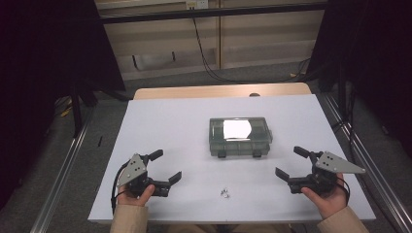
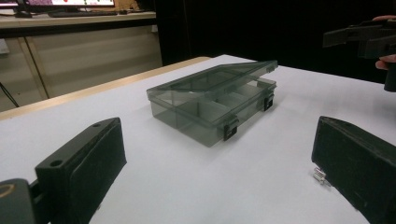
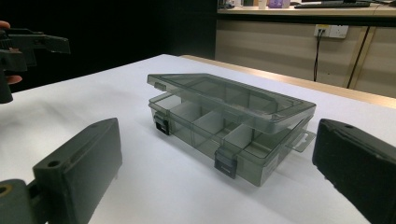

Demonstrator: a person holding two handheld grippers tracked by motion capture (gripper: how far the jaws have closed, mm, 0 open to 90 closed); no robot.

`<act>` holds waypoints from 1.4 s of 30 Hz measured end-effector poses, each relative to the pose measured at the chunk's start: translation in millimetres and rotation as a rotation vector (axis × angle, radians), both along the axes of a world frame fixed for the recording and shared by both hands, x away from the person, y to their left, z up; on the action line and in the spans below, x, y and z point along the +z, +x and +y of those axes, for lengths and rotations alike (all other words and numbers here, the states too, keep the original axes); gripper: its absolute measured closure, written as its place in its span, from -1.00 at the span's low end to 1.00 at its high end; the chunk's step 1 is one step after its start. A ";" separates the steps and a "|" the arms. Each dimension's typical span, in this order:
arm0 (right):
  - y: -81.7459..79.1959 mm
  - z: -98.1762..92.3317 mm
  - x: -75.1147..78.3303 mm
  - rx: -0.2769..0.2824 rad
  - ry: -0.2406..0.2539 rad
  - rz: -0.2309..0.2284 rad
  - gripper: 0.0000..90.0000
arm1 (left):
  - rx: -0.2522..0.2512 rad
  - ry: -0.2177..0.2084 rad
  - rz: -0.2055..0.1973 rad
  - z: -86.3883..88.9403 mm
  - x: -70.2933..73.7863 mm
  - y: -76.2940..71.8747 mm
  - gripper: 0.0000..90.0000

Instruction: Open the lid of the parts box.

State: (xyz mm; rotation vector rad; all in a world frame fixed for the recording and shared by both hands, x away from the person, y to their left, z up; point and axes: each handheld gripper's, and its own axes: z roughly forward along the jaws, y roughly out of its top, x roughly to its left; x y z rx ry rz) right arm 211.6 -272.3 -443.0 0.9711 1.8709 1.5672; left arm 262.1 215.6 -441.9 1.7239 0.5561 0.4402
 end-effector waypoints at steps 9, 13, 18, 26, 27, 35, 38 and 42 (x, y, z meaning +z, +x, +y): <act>1.3 0.0 -0.4 -0.003 0.000 0.000 -0.98 | -0.002 0.005 0.000 -0.3 -0.1 0.3 -0.94; -0.7 0.1 -0.6 -0.005 -0.012 0.003 -0.97 | 0.010 -0.007 0.007 -1.9 -0.4 0.3 -0.94; -0.1 0.2 0.9 -0.014 0.000 0.006 -0.97 | -0.016 0.024 0.008 -5.3 -2.9 0.3 -0.94; 6.2 1.6 0.3 -0.006 -0.013 0.001 -0.97 | -0.014 0.026 0.024 -10.6 -6.0 3.6 -0.95; 7.2 1.6 -0.2 -0.008 -0.017 -0.001 -0.97 | -0.006 0.028 0.029 -12.0 -6.3 4.8 -0.95; 13.8 -4.9 -4.4 -0.029 -0.032 0.006 -0.96 | 0.021 0.045 0.023 -20.9 -7.9 19.7 -0.95; 19.5 -10.6 -8.5 -0.051 -0.041 0.022 -0.95 | 0.022 0.033 0.020 -25.5 -7.7 24.4 -0.96; 23.7 -12.1 -11.6 -0.054 -0.039 0.031 -0.95 | 0.023 0.031 0.034 -32.9 -10.0 31.3 -0.96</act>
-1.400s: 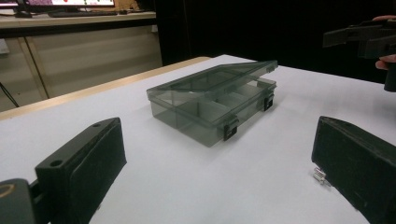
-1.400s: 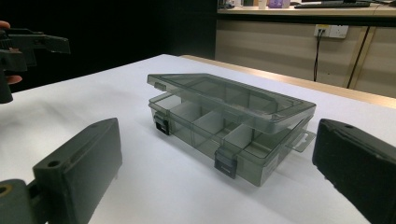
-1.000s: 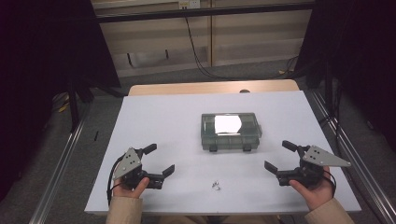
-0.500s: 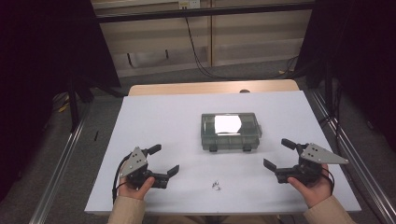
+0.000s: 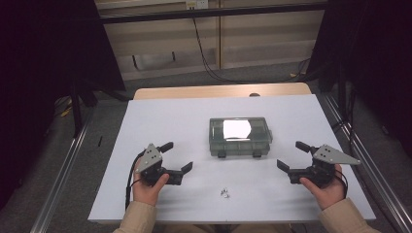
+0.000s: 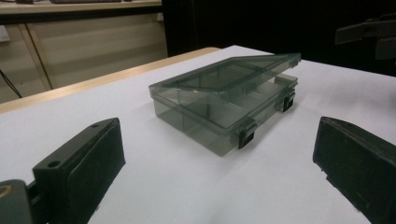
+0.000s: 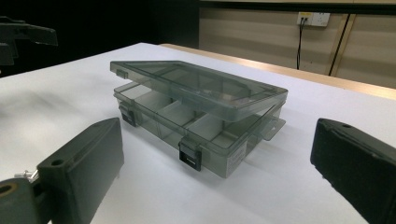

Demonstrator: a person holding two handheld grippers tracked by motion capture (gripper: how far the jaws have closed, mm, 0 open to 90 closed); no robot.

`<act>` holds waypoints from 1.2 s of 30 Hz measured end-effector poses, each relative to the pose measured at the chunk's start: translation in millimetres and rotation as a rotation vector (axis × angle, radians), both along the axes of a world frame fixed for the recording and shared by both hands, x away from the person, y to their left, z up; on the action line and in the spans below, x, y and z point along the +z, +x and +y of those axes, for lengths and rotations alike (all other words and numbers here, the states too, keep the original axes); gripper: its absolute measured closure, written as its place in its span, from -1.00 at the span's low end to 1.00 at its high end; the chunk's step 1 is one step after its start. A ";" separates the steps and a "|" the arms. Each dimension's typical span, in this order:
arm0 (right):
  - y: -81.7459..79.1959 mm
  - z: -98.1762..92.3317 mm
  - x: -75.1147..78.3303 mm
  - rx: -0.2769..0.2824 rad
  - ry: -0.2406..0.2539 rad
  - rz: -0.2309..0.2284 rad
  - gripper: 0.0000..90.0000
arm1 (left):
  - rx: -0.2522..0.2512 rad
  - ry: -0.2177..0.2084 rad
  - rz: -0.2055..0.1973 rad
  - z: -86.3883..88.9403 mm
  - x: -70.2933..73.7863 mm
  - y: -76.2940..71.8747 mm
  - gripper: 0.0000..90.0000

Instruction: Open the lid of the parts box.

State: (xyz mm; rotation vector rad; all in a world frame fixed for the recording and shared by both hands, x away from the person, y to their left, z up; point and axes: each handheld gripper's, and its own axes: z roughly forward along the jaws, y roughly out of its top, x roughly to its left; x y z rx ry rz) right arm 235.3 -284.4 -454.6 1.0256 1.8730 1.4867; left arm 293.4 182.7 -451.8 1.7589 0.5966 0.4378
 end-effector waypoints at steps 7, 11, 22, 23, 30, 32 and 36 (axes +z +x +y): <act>5.3 3.7 -2.2 0.001 -0.009 0.005 -0.95 | -0.020 0.002 0.011 -9.6 -3.8 8.4 -0.97; 10.0 4.5 -4.4 -0.001 -0.013 0.016 -0.95 | -0.023 0.002 0.024 -16.0 -5.8 12.8 -0.97; 22.0 1.7 -6.9 -0.002 -0.016 0.028 -0.98 | -0.047 0.015 0.057 -42.0 -11.9 28.6 -0.97; 23.1 1.9 -8.0 -0.005 -0.020 0.031 -0.98 | -0.043 0.004 0.058 -43.7 -12.6 29.9 -0.97; 32.0 4.9 -10.7 0.008 -0.005 0.083 -0.99 | -0.017 0.022 0.084 -52.7 -12.2 38.5 -0.97; 33.2 5.8 -11.4 0.012 -0.011 0.085 -0.98 | -0.017 0.033 0.088 -54.5 -13.4 39.6 -0.97; 36.3 7.8 -13.0 0.017 -0.020 0.096 -0.95 | 0.003 0.062 0.111 -59.8 -16.7 43.4 -0.96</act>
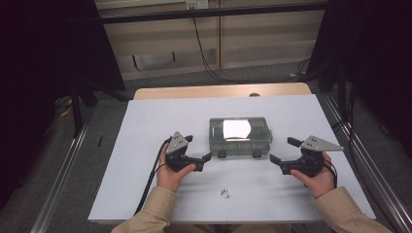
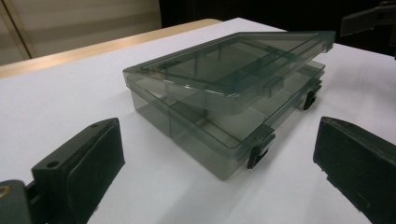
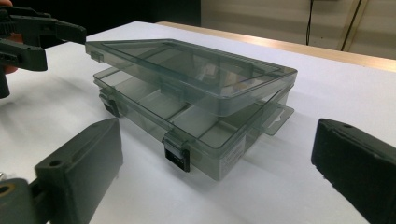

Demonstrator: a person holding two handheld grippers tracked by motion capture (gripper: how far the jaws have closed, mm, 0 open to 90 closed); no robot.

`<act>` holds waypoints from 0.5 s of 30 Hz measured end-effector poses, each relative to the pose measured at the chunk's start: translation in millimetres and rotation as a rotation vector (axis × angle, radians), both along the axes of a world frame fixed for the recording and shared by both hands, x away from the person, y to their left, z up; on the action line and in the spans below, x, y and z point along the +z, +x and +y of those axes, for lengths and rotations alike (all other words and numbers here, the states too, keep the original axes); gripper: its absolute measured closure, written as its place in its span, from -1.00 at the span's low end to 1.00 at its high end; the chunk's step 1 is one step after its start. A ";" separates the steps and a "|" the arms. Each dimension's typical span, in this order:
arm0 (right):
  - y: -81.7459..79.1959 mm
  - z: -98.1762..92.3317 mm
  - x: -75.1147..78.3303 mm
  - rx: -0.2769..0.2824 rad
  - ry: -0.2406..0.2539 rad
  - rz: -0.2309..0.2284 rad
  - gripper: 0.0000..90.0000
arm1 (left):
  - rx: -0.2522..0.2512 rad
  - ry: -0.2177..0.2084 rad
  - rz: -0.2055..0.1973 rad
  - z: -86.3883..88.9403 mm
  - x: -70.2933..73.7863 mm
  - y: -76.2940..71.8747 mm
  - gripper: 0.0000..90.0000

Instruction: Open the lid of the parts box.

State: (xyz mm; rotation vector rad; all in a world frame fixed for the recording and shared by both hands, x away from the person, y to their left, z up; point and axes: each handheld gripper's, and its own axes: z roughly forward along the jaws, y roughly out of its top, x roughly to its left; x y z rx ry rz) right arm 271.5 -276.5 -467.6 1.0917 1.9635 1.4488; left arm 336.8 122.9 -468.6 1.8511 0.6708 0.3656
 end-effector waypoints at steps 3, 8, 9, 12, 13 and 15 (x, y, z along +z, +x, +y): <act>1.7 0.4 1.1 -0.010 -0.008 0.009 -0.75 | -0.005 0.020 -0.003 -4.8 -0.6 2.1 -0.94; 2.7 0.4 1.2 -0.010 -0.014 0.028 -0.49 | -0.008 0.031 0.010 -8.9 -1.0 4.9 -0.82; 2.7 0.7 1.2 -0.015 -0.016 0.036 -0.44 | -0.009 0.026 0.012 -9.7 -0.8 4.8 -0.79; 2.5 0.9 0.5 -0.012 -0.019 0.046 -0.29 | -0.009 0.004 0.013 -10.5 -0.1 5.2 -0.71; 2.6 1.3 0.1 -0.008 -0.019 0.054 -0.19 | -0.015 -0.002 0.011 -10.5 0.0 5.8 -0.63; 2.3 0.8 0.9 -0.017 -0.035 0.056 0.01 | 0.000 0.009 0.013 -11.3 0.7 6.5 -0.52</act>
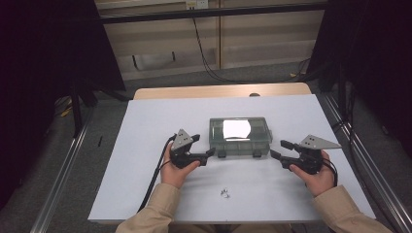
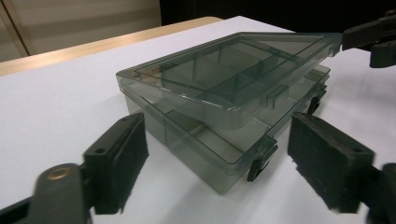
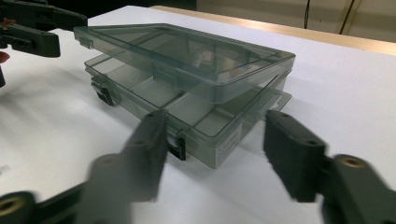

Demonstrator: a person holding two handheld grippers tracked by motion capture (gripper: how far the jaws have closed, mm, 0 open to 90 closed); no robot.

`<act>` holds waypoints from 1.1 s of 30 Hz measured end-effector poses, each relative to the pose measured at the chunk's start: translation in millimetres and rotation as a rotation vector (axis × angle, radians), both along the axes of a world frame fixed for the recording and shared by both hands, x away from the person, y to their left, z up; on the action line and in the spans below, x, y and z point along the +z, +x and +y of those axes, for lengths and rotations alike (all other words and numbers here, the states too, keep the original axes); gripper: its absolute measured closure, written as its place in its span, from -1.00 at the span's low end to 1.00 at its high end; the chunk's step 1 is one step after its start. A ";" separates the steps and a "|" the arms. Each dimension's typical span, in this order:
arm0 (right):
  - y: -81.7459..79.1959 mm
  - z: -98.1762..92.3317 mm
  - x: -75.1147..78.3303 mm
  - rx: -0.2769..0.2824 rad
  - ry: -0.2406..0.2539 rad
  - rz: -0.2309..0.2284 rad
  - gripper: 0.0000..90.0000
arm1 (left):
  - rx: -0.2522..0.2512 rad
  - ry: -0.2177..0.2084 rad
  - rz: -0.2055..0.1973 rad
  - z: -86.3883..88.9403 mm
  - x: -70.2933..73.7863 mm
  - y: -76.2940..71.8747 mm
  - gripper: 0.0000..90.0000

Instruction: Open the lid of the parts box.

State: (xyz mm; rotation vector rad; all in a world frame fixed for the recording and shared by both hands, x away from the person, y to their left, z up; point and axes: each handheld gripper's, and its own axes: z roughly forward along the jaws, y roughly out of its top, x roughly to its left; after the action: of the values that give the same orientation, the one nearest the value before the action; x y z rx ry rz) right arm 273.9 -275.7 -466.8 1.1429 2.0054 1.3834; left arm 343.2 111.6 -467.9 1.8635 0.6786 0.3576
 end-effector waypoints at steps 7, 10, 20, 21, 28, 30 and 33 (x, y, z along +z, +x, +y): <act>-0.6 -0.2 0.8 0.005 -0.050 0.017 0.46 | -0.009 -0.011 0.066 -1.8 -1.7 -0.1 -0.14; 0.6 1.0 -0.1 0.009 -0.057 0.034 0.56 | 0.005 0.003 0.077 -1.6 -0.6 -1.2 0.03; 8.2 5.4 -2.2 0.008 -0.066 0.087 1.00 | -0.004 0.063 0.105 -1.6 -1.1 -4.0 0.62; 10.3 5.3 -3.4 0.003 -0.060 0.098 1.00 | -0.010 0.067 0.124 -2.1 -1.5 -4.0 0.75; 14.1 8.6 -5.0 0.002 -0.051 0.128 1.00 | 0.001 0.083 0.151 -2.9 -4.7 -2.3 1.00; 15.5 8.3 -6.6 0.001 -0.059 0.128 1.00 | 0.009 0.104 0.145 -3.4 -4.8 -2.2 1.00; 16.5 8.6 -7.1 0.002 -0.053 0.135 1.00 | 0.006 0.092 0.163 -5.6 -7.0 -2.0 1.00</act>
State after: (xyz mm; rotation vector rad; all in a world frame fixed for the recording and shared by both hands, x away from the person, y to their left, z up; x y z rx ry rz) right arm 290.3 -267.1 -473.9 1.2409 2.1237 1.2766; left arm 341.2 106.0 -474.9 1.9934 0.7894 0.2455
